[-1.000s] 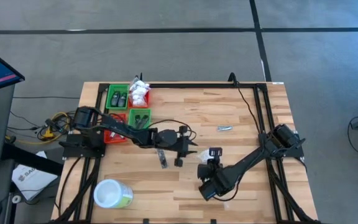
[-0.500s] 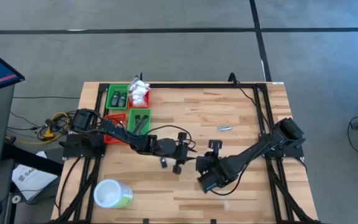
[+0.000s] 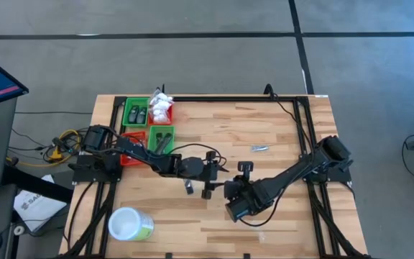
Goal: Pick & Place Travel size toiletries
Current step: Put the white cotton pack into the top red bin
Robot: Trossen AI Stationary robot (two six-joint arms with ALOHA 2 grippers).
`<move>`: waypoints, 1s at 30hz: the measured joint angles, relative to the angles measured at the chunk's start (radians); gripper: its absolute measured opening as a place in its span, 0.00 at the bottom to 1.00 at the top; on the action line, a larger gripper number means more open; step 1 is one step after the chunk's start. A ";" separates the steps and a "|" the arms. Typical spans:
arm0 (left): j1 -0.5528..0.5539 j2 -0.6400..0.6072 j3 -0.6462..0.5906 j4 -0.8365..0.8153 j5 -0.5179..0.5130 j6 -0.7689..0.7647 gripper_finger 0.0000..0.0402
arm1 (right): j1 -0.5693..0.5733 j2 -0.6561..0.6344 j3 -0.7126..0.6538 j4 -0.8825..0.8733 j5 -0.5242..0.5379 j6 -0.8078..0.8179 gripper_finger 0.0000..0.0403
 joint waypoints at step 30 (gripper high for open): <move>0.034 0.000 0.000 0.000 -0.012 -0.046 0.01 | -0.056 0.001 0.047 0.049 0.005 -0.133 0.00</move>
